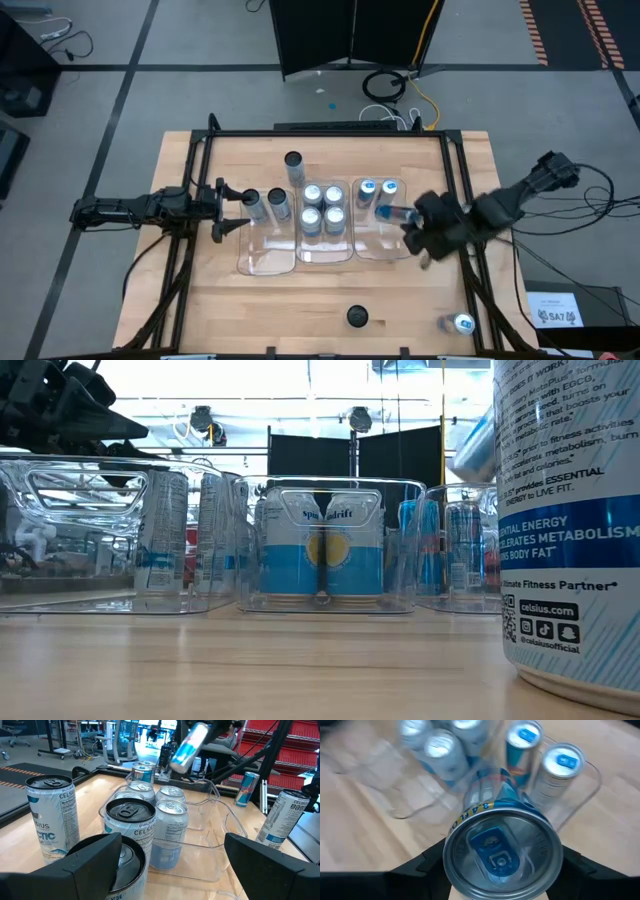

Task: Sort soda cans
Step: Put the top right silver soda can into the right transparent bin

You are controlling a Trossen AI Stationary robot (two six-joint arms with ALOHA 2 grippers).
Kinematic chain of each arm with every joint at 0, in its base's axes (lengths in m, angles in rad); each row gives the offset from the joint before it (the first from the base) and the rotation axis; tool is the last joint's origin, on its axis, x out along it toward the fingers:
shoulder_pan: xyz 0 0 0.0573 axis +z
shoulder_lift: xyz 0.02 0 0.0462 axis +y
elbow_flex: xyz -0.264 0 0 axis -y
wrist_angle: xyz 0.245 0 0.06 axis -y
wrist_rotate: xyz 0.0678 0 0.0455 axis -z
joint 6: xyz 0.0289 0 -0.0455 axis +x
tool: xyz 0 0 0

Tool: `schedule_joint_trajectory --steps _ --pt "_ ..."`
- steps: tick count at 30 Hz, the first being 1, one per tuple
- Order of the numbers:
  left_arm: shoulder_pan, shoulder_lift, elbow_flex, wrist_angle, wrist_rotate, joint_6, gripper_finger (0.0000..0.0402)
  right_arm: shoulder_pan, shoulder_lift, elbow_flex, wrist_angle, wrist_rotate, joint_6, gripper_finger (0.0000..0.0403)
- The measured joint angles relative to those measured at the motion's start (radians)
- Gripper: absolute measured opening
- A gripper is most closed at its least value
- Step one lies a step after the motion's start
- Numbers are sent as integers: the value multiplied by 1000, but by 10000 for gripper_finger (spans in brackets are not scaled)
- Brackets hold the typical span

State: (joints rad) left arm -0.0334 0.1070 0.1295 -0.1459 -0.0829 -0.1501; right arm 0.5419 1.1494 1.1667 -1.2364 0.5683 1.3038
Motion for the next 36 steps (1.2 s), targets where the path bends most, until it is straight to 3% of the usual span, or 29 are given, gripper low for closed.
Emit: schedule_joint_trajectory --steps 9,14,24,30,36 --pt "0 0 0 1 0 0 363 -324 34 1 240 -255 -372 233" --pt "0 0 0 2 0 0 363 -433 106 66 142 -335 -434 233" --pt "0 0 0 2 0 0 363 -520 377 326 -32 -445 -568 232" --pt "0 0 0 2 0 0 363 -552 494 346 -113 -478 -586 234" --pt "0 0 0 2 0 0 363 -577 585 346 -43 -472 -623 235"
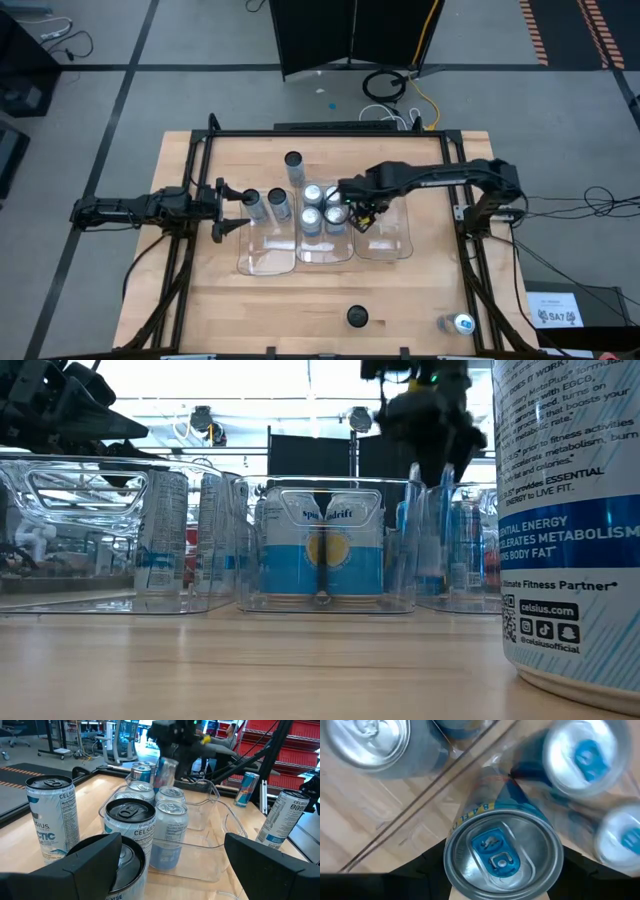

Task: Sort soda cans
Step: Put the top right silver soda can into the right transparent bin

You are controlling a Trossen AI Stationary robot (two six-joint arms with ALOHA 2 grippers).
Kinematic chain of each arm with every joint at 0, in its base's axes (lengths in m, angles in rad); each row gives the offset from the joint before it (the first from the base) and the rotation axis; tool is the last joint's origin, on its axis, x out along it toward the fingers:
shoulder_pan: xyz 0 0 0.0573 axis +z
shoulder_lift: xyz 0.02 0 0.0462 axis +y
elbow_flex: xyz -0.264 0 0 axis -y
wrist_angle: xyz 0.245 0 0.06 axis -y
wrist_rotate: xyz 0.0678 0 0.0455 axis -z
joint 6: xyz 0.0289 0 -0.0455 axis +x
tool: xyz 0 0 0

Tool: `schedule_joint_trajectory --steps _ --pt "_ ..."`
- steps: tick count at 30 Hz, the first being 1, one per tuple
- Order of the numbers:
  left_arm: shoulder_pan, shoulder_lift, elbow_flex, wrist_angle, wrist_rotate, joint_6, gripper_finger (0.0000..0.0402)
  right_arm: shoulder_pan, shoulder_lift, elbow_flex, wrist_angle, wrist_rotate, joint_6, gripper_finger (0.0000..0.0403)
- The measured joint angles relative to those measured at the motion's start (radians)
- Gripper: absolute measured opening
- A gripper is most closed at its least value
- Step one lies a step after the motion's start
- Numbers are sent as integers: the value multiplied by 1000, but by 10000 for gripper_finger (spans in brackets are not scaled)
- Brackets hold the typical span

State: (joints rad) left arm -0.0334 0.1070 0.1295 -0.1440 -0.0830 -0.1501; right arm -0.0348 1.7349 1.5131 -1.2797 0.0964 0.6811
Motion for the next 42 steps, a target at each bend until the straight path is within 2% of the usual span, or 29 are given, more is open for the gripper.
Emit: schedule_joint_trajectory --steps 9,26,30,35,42 --pt "0 0 0 0 0 0 363 -21 92 0 6 -19 -58 235" --pt "0 0 0 0 0 0 363 -21 91 0 40 -36 -90 239" --pt "0 0 0 0 0 0 363 -21 91 -1 43 -37 -92 254" --pt "0 0 0 0 0 0 363 -21 91 -1 36 -43 -83 291" --pt "0 0 0 0 0 0 363 -23 70 8 -43 -39 -72 326"
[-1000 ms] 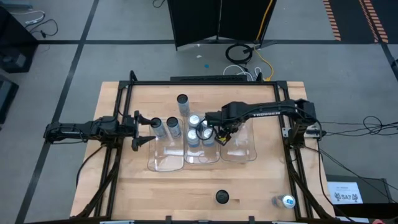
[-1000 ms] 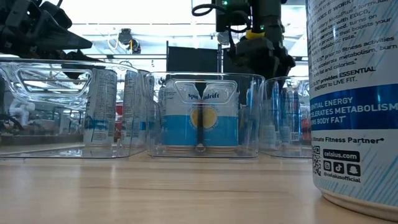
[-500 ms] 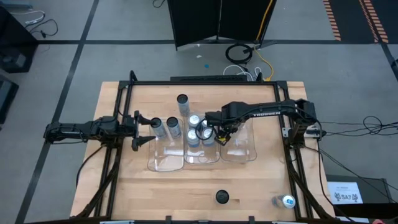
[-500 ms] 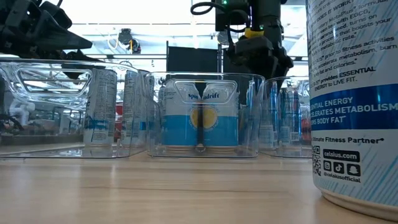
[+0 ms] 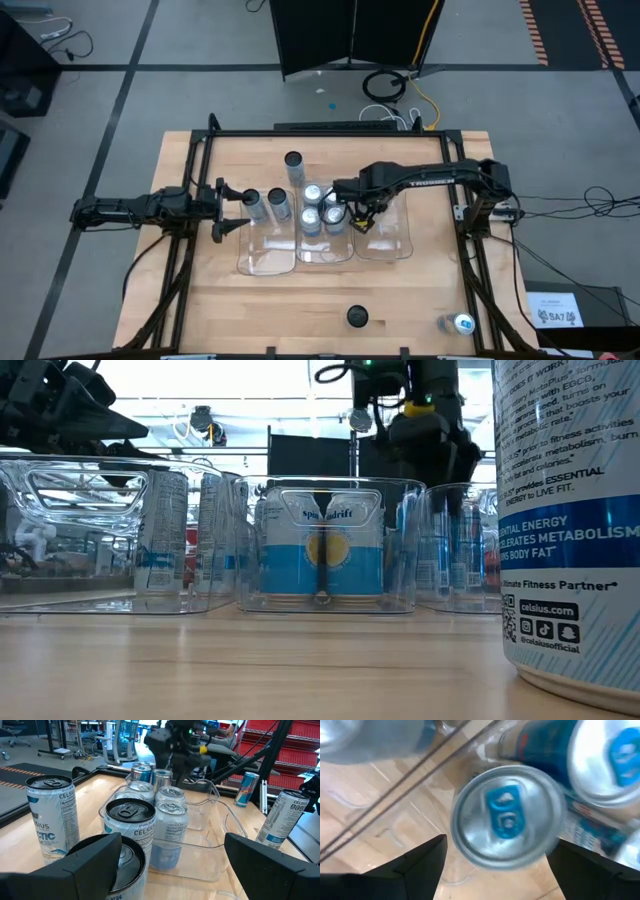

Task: Sort soda cans
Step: Put the top right silver soda can into the right transparent bin, then put the silver soda can into the right transparent bin

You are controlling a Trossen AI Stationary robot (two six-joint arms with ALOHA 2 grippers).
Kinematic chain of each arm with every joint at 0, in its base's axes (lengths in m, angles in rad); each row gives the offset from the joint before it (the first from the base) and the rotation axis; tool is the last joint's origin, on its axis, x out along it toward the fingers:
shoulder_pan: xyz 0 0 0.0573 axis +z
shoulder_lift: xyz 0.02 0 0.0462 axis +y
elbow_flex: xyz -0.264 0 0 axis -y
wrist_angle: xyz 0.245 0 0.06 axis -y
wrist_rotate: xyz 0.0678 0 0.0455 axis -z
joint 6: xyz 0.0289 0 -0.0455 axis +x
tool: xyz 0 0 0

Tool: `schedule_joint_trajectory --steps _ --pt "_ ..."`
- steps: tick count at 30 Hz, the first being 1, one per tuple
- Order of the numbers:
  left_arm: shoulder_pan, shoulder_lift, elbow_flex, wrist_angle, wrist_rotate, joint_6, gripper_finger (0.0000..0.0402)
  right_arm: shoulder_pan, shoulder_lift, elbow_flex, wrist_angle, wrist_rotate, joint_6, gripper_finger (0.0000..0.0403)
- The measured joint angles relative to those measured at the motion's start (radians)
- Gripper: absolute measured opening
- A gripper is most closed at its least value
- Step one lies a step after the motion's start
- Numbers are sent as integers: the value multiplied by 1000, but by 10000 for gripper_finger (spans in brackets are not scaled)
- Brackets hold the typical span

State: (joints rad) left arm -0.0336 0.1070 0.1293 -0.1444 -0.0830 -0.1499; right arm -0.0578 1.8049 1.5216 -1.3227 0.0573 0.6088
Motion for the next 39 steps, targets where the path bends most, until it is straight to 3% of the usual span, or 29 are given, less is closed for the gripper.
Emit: schedule_joint_trajectory --steps 7,10,13,18,22,27,31,39 --pt "0 0 0 0 0 0 363 34 -138 6 -9 3 45 325" --pt "0 0 0 0 0 0 363 82 -225 7 -56 91 119 326" --pt "0 0 0 0 0 0 363 154 -309 -8 -118 210 265 327" --pt "0 0 0 0 0 0 363 328 -454 -174 -105 259 555 327" --pt "0 0 0 0 0 0 363 488 -546 -380 -30 238 822 327" --pt "0 0 0 0 0 0 363 620 -589 -565 59 39 1038 327" --pt "0 0 0 0 0 0 363 701 -591 -621 71 -109 1194 327" --pt "0 0 0 0 0 0 363 877 -589 -621 231 -39 1442 327"
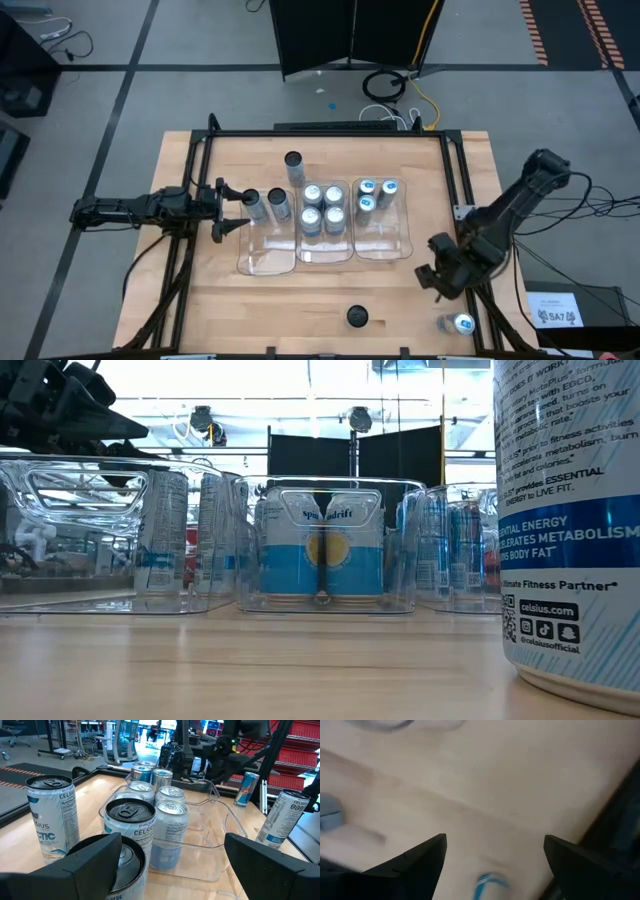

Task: Sort soda cans
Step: Put the silver soda can into the right transparent bin

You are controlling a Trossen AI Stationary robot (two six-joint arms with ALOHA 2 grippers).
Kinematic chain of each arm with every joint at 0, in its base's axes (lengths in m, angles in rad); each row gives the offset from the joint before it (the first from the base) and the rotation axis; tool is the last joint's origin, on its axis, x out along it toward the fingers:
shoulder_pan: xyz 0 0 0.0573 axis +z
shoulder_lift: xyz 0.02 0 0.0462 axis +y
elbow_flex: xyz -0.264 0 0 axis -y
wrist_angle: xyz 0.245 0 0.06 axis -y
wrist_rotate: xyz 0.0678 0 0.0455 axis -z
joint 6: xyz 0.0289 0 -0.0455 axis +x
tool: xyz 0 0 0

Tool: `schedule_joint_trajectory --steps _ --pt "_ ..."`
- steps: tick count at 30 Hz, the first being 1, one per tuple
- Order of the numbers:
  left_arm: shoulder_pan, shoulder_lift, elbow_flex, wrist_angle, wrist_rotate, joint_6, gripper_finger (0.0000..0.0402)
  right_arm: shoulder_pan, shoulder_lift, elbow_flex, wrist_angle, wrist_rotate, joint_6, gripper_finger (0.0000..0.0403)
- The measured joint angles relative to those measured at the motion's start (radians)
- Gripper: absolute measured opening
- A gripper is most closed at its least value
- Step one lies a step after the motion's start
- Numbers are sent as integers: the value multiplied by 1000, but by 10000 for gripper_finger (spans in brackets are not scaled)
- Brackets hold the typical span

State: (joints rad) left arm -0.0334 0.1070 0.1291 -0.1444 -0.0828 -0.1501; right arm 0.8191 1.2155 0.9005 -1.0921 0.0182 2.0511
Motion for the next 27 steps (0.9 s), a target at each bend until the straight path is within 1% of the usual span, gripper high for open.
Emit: schedule_joint_trajectory --steps 3,7,10,13,16,22,27 --pt "0 0 0 0 0 0 363 67 22 0 54 9 113 327" --pt "0 0 0 0 0 0 363 159 56 0 81 5 263 327" --pt "0 0 0 0 0 0 363 205 77 0 115 3 315 327" --pt "0 0 0 0 0 0 363 226 90 3 155 3 309 327" --pt "0 0 0 0 0 0 363 237 94 26 157 3 281 327" --pt "0 0 0 0 0 0 363 260 94 71 138 6 167 327" --pt "0 0 0 0 0 0 363 284 107 71 159 -21 127 327"
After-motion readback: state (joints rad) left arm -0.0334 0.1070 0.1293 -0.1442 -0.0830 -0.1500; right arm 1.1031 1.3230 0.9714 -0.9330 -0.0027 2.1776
